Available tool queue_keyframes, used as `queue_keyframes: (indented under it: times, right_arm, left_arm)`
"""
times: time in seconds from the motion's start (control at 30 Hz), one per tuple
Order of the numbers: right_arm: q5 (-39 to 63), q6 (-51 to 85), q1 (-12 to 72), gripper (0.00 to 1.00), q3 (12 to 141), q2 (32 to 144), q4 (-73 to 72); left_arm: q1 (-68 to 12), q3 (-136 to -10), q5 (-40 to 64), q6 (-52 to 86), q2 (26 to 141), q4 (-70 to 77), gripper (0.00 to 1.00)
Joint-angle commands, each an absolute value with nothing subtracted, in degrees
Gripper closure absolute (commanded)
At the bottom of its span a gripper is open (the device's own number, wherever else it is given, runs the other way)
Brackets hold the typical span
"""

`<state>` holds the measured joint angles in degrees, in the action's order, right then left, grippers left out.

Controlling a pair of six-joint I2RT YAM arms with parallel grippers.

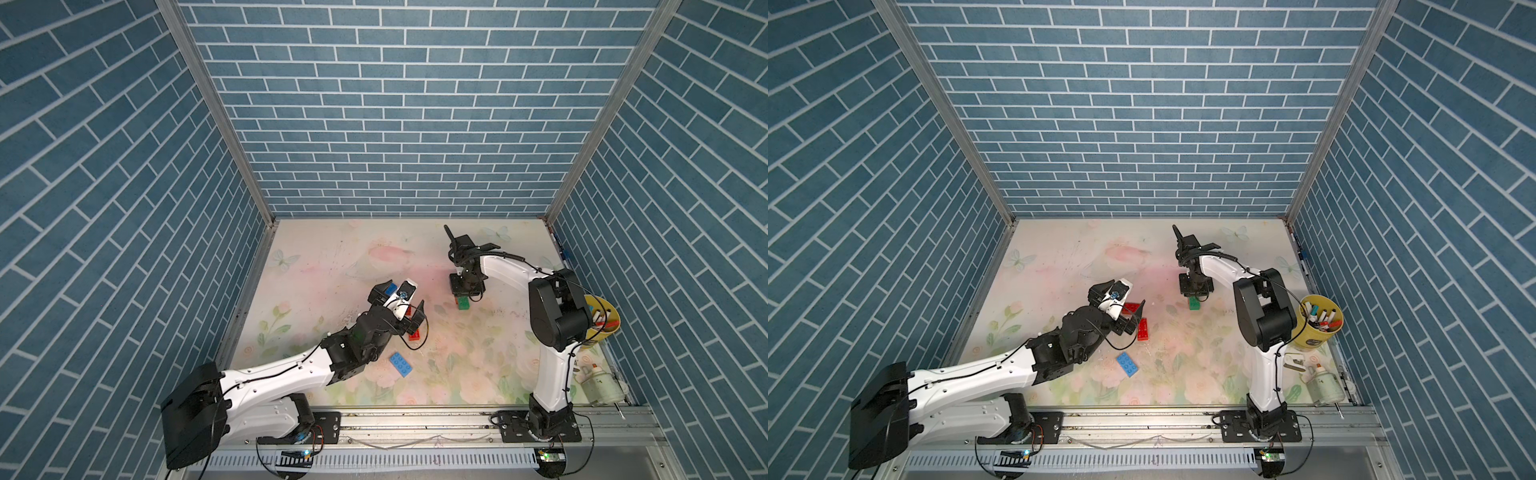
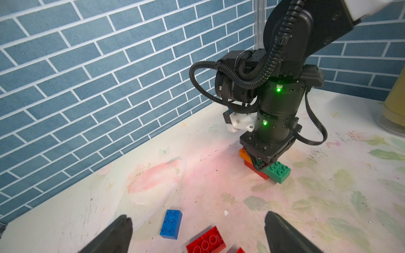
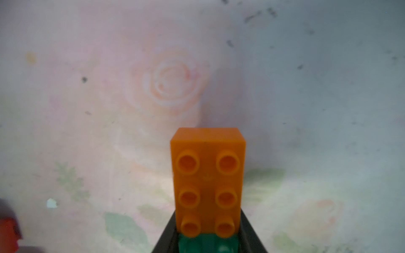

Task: Assemble a rectangle with lego
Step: Move the lego brick at the center of the board.

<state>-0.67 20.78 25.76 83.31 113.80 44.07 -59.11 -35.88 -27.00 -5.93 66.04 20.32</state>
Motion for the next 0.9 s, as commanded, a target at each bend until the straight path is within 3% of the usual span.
queue_keyframes:
  times: [0.0, 0.23, 0.5, 0.6, 0.87]
  right_arm:
    - [-1.6, 21.2, 23.6, 0.81, 85.9, 115.6, 45.2]
    - [-2.9, 19.7, 21.7, 0.77, 89.4, 119.6, 46.1]
    - [-2.1, 19.6, 21.6, 0.38, 90.2, 114.5, 46.1]
    - [-0.5, 19.4, 21.6, 0.29, 90.3, 109.8, 46.3]
    - [4.7, 21.0, 22.9, 0.27, 83.3, 94.7, 46.5]
  left_arm:
    - [-58.8, -37.5, -26.6, -5.7, 66.9, 20.3, 0.0]
    - [-58.8, -38.3, -27.5, -4.1, 67.9, 19.9, 0.0]
    - [-57.8, -39.5, -35.8, 3.8, 69.4, 18.0, 0.0]
    - [-56.4, -41.0, -36.6, 8.6, 70.2, 15.9, 0.0]
    - [-50.6, -47.3, -38.4, 22.3, 76.4, 5.1, 0.0]
